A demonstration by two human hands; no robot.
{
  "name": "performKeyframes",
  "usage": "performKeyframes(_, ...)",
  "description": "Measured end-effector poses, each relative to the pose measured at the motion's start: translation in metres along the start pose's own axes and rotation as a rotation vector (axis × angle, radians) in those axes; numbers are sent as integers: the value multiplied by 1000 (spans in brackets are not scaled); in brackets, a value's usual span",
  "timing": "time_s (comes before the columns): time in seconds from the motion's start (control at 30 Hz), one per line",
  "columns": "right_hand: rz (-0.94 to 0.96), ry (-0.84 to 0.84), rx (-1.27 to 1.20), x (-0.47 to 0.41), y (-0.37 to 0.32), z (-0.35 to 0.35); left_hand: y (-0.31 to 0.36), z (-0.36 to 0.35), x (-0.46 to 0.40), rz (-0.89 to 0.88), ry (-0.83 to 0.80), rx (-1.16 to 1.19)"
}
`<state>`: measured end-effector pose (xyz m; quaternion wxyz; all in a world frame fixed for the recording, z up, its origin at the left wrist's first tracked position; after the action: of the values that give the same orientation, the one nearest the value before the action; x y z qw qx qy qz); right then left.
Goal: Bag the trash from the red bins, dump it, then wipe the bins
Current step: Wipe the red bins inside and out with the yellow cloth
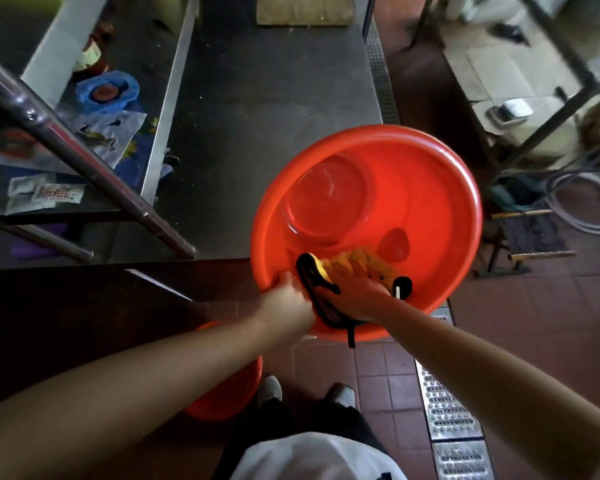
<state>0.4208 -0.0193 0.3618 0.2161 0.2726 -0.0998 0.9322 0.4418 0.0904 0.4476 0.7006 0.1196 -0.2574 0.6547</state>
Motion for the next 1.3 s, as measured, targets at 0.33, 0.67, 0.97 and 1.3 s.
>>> performKeyframes(0.33,208,104,226,86,-12,19,-16,32,12,-107,59,-26)
performKeyframes(0.67,157,126,504,94,18,30,-78,57,21,-3,12,-326)
performKeyframes(0.97,154,113,509,92,15,33,-20,29,-3,86,73,142)
performKeyframes(1.3,81,12,140,51,13,27,-4,18,-4,-17,138,24)
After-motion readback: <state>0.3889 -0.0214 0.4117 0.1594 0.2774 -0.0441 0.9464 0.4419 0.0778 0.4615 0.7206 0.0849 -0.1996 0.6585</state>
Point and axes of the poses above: each hand's wrist, its own x-axis away from the middle knuckle, its own z-axis out of the back of the hand, y = z × x, the point moved 10 cm from there along -x, towards the middle knuckle, and after that the axes turned 13 degrees about x, right-handed, at the moved point
